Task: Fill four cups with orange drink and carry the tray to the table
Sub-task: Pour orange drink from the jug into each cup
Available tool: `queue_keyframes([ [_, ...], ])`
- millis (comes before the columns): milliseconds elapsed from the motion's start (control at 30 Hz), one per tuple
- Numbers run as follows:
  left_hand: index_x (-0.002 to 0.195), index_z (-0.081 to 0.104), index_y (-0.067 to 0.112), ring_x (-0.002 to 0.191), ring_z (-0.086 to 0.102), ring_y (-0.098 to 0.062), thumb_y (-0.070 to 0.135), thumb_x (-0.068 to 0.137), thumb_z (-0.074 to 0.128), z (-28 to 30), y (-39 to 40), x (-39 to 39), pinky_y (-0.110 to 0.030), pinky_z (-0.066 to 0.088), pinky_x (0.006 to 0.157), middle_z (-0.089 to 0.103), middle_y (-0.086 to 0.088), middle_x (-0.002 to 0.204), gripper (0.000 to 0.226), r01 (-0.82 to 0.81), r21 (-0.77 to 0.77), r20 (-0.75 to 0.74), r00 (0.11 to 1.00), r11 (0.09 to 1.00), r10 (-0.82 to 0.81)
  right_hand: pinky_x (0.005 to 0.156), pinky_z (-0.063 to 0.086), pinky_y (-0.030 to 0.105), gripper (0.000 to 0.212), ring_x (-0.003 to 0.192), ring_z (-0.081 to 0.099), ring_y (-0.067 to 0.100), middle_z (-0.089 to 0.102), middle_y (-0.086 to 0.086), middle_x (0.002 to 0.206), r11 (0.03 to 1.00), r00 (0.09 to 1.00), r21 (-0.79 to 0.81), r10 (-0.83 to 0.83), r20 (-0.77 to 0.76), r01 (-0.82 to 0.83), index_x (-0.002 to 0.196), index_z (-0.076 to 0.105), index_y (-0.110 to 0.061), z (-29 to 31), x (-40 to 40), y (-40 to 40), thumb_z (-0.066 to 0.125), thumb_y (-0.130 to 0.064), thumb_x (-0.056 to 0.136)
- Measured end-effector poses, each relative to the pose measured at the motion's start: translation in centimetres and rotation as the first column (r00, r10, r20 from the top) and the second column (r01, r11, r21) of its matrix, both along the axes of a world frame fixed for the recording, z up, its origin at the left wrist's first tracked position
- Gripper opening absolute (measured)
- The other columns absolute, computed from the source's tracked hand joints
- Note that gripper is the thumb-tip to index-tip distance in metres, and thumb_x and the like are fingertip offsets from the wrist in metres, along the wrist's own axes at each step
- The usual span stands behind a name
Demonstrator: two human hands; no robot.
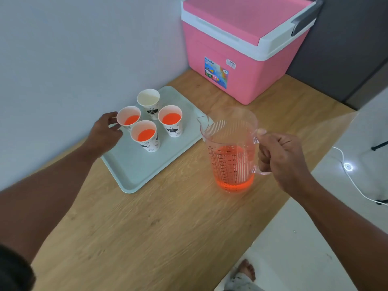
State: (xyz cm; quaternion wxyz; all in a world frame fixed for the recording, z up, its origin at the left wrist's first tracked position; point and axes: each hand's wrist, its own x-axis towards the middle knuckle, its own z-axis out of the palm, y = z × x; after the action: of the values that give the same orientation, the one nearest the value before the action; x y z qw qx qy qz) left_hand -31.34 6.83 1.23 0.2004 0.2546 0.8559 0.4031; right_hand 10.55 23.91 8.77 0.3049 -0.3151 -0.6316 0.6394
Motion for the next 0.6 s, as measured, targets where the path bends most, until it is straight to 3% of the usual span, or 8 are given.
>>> queue_keyframes([
  [100,0.141,0.050,0.007,0.106,0.066,-0.018,-0.003,0.089,0.060,2.5,0.6,-2.1,-0.040,0.055,0.086,0.065,-0.010,0.131,0.054,-0.056,0.102,-0.021,0.998,0.993,0.059,0.041,0.025,0.023,0.062,0.038,0.023,0.011,0.026,-0.003,0.047,1.000,1.000,-0.018,0.003,-0.009,-0.003,0.049,0.038,-0.025,-0.2,-0.1,0.2,0.048,-0.013,0.109],
  [200,0.141,0.050,0.006,0.106,0.067,-0.022,0.009,0.081,0.063,5.5,2.8,-3.3,-0.043,0.055,0.096,0.064,-0.009,0.128,0.061,-0.012,0.150,-0.019,1.000,0.989,0.015,0.042,0.026,0.022,0.064,0.038,0.023,0.011,0.027,-0.005,0.046,1.000,1.000,-0.023,0.006,-0.010,-0.006,0.048,0.039,-0.026,-0.5,-0.2,0.4,0.048,-0.013,0.109],
  [300,0.150,0.040,0.013,0.130,0.055,-0.024,0.009,0.079,0.075,7.3,6.0,-3.7,-0.039,0.044,0.110,0.055,-0.008,0.145,0.079,0.160,-0.042,-0.102,0.981,0.986,-0.164,0.042,0.026,0.022,0.065,0.038,0.023,0.011,0.028,-0.006,0.046,1.000,1.000,-0.022,0.000,0.002,0.000,0.046,0.044,-0.027,-0.7,-0.3,0.4,0.049,-0.013,0.109],
  [367,0.155,0.030,0.018,0.144,0.040,-0.021,0.012,0.081,0.080,7.2,7.9,-3.9,-0.039,0.035,0.117,0.044,-0.004,0.155,0.090,0.268,-0.223,-0.156,0.939,0.937,-0.306,0.042,0.027,0.022,0.064,0.038,0.024,0.011,0.028,-0.005,0.046,1.000,1.000,-0.022,-0.006,0.009,0.007,0.047,0.043,-0.027,-0.7,-0.3,0.5,0.049,-0.014,0.109],
  [467,0.159,0.021,0.024,0.147,0.036,-0.023,0.022,0.078,0.085,6.5,10.1,-4.0,-0.038,0.032,0.117,0.035,0.000,0.161,0.103,0.344,-0.407,-0.171,0.881,0.846,-0.440,0.042,0.027,0.022,0.064,0.039,0.023,0.012,0.027,-0.004,0.047,1.000,1.000,-0.021,-0.007,0.018,0.007,0.047,0.041,-0.027,-0.7,-0.3,0.6,0.050,-0.014,0.109],
  [600,0.159,0.022,0.022,0.144,0.039,-0.027,0.027,0.073,0.089,5.4,11.8,-3.4,-0.040,0.034,0.116,0.035,-0.004,0.160,0.108,0.384,-0.476,-0.128,0.860,0.791,-0.494,0.042,0.026,0.022,0.061,0.039,0.023,0.012,0.027,-0.002,0.047,1.000,0.999,-0.018,-0.016,0.028,0.017,0.049,0.039,-0.024,-0.7,-0.1,0.8,0.050,-0.013,0.108],
])
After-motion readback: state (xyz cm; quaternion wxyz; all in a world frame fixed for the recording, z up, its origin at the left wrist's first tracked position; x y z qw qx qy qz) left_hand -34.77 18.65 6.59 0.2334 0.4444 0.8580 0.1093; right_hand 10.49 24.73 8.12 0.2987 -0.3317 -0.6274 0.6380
